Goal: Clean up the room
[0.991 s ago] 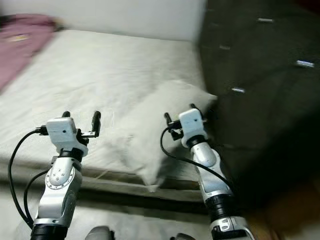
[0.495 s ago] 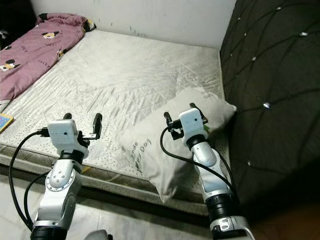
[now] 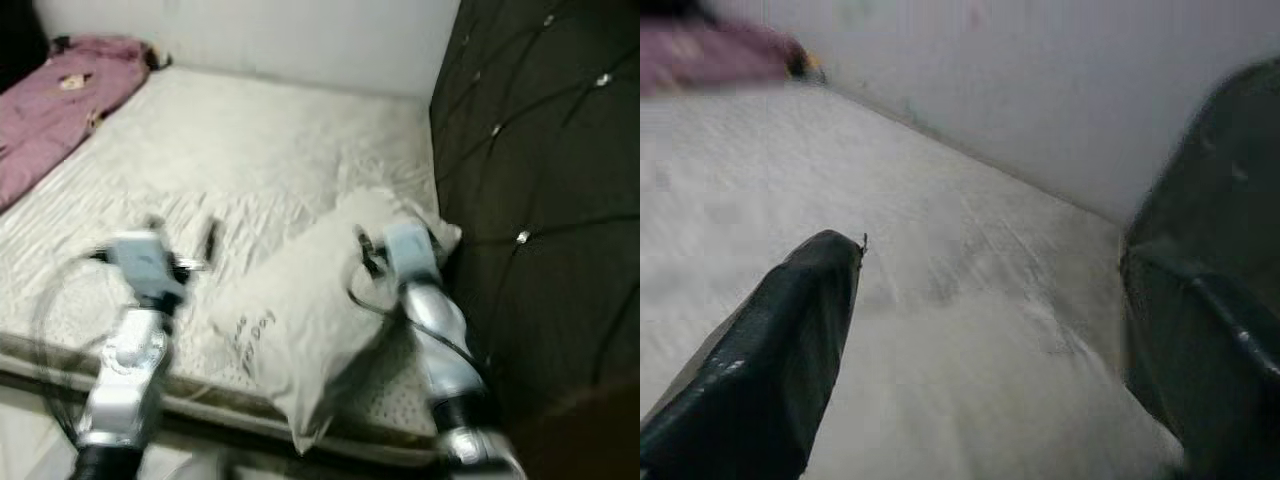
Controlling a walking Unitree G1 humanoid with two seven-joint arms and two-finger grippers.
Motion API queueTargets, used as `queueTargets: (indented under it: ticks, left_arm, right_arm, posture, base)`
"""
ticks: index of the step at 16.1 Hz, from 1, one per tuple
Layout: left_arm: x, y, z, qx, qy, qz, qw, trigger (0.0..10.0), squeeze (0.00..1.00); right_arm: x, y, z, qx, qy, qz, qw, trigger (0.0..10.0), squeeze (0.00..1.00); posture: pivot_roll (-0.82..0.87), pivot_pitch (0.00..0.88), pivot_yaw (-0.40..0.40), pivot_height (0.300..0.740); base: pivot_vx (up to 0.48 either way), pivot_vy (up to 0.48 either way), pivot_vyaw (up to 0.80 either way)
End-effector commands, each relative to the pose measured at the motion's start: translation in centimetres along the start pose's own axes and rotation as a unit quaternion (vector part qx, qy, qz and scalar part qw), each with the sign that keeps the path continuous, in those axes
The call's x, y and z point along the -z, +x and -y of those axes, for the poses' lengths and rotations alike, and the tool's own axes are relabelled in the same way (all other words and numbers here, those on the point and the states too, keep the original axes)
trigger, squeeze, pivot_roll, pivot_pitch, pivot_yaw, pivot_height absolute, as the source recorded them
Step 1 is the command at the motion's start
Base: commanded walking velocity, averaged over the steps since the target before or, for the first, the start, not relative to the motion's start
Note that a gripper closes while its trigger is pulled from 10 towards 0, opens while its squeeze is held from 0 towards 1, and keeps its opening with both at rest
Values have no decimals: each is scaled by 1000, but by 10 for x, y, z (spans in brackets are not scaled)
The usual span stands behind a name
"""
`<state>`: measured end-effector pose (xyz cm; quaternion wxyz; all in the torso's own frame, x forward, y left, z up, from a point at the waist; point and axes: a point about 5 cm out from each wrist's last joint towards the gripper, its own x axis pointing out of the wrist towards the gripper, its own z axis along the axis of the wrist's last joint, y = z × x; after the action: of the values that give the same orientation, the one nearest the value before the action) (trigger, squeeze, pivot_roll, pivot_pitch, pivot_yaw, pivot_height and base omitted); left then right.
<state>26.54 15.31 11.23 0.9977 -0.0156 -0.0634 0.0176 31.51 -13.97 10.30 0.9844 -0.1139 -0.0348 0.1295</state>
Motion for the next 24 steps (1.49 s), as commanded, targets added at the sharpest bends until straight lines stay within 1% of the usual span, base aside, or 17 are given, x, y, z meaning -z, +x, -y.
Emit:
queueTargets:
  ticks: [1,5,8,10,11,13,15,16,19,20,24]
  left_arm:
    - [3,-1,1,-4,-5,-10,1000,10000,0]
    - [3,-1,0,-9,2,-9,1000,10000,0]
    - [6,-3,-7,-38,13,-20,999,10000,0]
    - [7,-6,-11,-40,2,-24,999,10000,0]
    - [9,-12,-17,-40,1,-29,999,10000,0]
    - [13,-17,-23,-58,3,-42,997,10000,0]
    - [15,-18,-21,-58,-10,-54,997,10000,0]
    - [15,-17,-19,-54,-20,-50,997,10000,0]
    - [14,-16,-15,-46,-26,-52,997,10000,0]
    - [14,-16,-15,-45,-28,-53,997,10000,0]
    - [13,-16,-15,-45,-29,-56,997,10000,0]
  right_arm:
    - [-2,-1,1,-3,-5,5,1000,10000,0]
    - [-1,-1,1,-4,-4,6,1000,10000,0]
    - [-1,-1,0,-5,-3,6,1000,10000,0]
    - [0,-1,0,-6,0,5,1000,10000,0]
    - [1,-4,1,-7,0,3,1000,10000,0]
    - [4,-8,3,-7,-1,-2,1000,10000,0]
    - [6,-10,4,-7,-1,-9,1000,10000,0]
    - [6,-9,4,-7,0,-9,1000,10000,0]
    - [5,-9,3,-5,6,-11,1000,10000,0]
    - [5,-9,4,-6,6,-11,1000,10000,0]
    - [4,-10,5,-7,3,-11,1000,10000,0]
  posture:
    - [8,0,-44,740]
    - [15,0,-44,740]
    - [17,0,-44,740]
    - [19,0,-44,740]
    - [21,0,-46,740]
    - [23,0,-52,740]
    - [19,0,-54,740]
    - [19,0,-54,740]
    - [14,0,-53,740]
    - [13,0,-53,740]
    - [12,0,-56,740]
  base:
    - [0,0,0]
    - [0,0,0]
    - [0,0,0]
    - [0,0,0]
    - [0,0,0]
    - [0,0,0]
    - [0,0,0]
    - [0,0,0]
    - [0,480,0]
    - [0,480,-800]
    - [0,468,0]
